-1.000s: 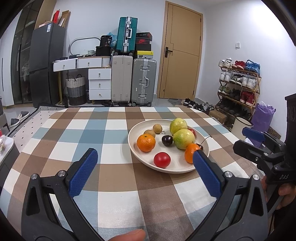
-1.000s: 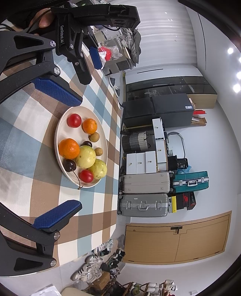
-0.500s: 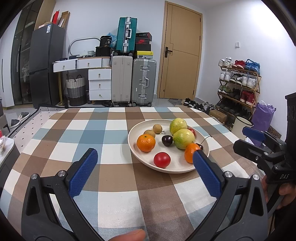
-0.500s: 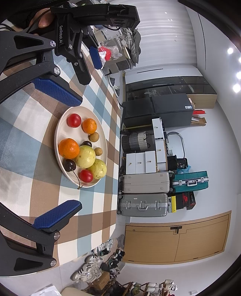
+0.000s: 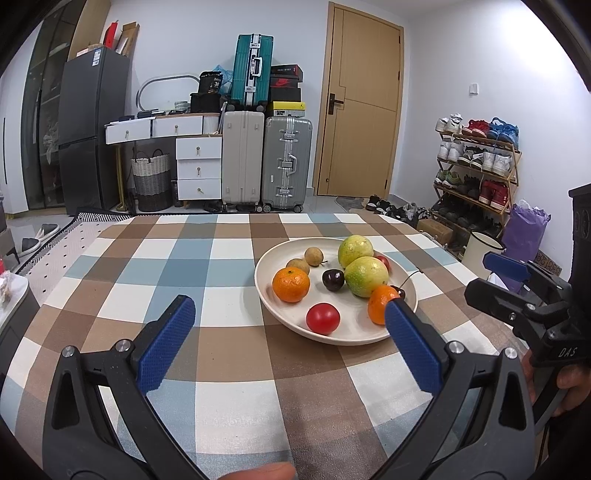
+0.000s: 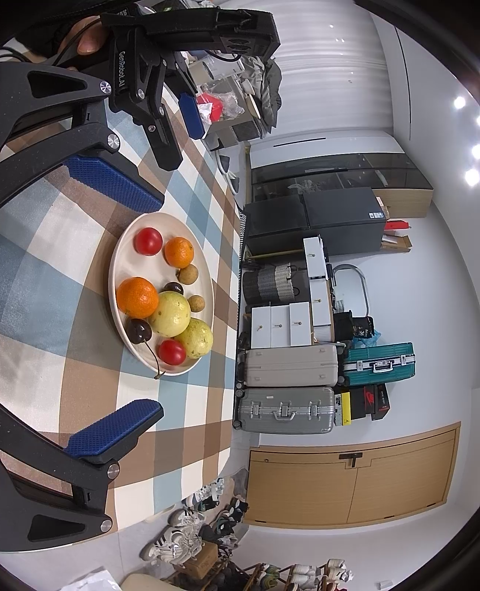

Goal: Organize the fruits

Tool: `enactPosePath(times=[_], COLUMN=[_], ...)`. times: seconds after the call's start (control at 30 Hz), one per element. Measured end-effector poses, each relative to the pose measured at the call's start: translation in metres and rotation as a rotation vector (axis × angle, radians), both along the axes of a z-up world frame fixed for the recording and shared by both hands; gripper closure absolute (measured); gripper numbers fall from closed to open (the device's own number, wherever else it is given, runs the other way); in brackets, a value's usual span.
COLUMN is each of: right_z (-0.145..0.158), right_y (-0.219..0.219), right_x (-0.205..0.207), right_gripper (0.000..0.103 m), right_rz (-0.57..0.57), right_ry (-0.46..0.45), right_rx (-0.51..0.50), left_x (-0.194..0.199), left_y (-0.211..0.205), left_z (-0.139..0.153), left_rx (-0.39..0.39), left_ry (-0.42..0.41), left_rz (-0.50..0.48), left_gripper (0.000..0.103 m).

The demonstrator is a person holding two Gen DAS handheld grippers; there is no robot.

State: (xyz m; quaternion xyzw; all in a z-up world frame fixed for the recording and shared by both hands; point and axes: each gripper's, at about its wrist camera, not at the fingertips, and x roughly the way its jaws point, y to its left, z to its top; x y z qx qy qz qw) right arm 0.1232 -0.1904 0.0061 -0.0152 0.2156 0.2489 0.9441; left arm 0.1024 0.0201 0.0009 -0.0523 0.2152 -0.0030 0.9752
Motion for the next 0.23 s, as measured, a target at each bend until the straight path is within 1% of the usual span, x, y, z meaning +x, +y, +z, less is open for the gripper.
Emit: enactPosePath(times=[0.23], right_z=[-0.0001], right_y=[-0.0001], right_x=[-0.0001], right_gripper=[0.000], right_rz=[-0.001], right_ry=[0.000], right_rx=[0.001], left_x=[0.0006], left_y=[0.0002], left_z=[-0.0003], left_rx=[0.002], left_ry=[-0.001], left_rz=[0.000], left_gripper=[0.000])
